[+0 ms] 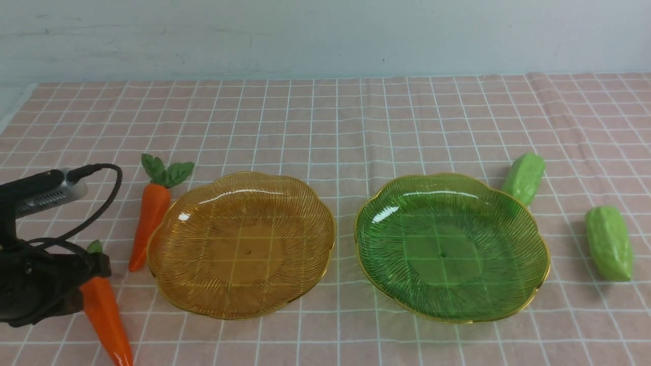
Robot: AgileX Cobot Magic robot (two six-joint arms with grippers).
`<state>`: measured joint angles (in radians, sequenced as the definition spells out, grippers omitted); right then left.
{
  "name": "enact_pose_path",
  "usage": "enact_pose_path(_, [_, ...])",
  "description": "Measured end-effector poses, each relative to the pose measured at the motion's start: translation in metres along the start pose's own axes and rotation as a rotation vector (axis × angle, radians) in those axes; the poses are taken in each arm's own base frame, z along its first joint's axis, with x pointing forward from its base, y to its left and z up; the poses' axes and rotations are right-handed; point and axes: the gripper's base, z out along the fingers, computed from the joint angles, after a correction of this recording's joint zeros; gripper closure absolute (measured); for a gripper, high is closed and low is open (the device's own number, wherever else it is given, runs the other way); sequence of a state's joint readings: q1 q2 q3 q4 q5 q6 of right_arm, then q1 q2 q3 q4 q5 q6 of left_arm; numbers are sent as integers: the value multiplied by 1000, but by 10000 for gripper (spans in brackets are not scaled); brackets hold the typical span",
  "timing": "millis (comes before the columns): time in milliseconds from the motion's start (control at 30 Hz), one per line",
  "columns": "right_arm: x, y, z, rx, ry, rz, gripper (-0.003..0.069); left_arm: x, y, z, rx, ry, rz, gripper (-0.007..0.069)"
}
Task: Put different types of vegetables on the plate.
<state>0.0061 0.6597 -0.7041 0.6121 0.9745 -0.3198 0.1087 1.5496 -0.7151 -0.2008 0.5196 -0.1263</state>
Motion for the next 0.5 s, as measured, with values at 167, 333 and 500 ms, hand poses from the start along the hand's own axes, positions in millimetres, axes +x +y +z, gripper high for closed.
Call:
enact_pose_path(167, [-1,0,0,2,-8,-1,676,-2,2,18,-18,36,-13,145])
enact_pose_path(333, [-1,0,0,3,-11,-1,676,-11,-4,5,-14,86,-7,425])
enact_pose_path(500, [-1,0,0,3,-11,-1,676,-35,-37,-52,89,-72,75,426])
